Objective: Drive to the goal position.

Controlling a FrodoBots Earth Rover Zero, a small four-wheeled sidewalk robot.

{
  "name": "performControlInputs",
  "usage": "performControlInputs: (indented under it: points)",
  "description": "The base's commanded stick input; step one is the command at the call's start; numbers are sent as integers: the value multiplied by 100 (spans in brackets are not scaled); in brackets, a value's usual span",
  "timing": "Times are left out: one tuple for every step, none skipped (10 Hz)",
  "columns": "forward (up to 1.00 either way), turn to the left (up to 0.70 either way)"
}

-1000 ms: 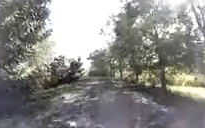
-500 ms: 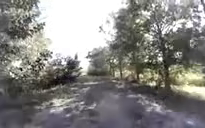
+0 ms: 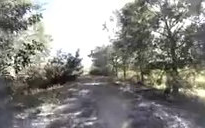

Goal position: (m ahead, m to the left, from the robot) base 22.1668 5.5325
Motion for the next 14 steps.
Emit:
performControlInputs:
  points:
    - [85, 0]
    - [85, 0]
    - [85, 0]
    - [85, 0]
    - [85, 0]
    - [85, 0]
    - [85, 0]
    - [85, 0]
    - [85, 0]
    - [85, 0]
    - [85, 0]
    - [85, 0]
    - [85, 0]
    - [85, 0]
